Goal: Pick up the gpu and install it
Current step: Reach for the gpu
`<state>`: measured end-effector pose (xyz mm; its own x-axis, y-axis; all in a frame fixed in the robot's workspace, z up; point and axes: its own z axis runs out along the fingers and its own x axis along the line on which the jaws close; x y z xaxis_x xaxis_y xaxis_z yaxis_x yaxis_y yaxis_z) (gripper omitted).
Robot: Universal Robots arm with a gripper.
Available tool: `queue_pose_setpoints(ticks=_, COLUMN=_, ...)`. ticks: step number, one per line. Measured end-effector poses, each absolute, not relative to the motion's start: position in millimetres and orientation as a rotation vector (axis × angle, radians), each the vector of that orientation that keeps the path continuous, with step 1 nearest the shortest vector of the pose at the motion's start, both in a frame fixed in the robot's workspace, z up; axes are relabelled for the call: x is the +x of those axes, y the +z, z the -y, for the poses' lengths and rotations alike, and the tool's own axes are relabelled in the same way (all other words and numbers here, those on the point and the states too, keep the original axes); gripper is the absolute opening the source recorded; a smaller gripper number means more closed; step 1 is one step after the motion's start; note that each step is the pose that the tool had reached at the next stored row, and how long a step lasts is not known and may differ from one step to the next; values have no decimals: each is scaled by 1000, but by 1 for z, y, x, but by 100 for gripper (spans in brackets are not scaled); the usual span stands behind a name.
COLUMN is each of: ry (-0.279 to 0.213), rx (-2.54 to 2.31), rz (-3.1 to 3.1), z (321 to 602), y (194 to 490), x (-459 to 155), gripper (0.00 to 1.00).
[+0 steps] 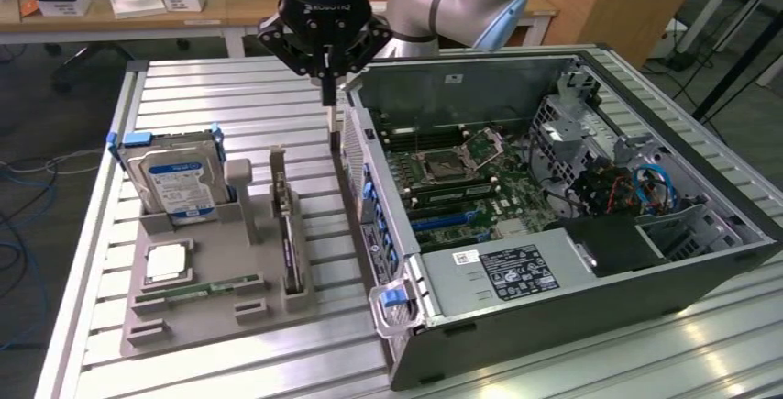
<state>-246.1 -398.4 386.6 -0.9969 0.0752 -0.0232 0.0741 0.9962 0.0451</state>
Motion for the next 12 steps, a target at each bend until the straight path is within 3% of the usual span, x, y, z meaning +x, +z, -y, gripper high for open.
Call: queue_pose_setpoints(ticks=12, ry=69, rx=117, rz=-3114, z=398, y=386, x=-254, gripper=11)
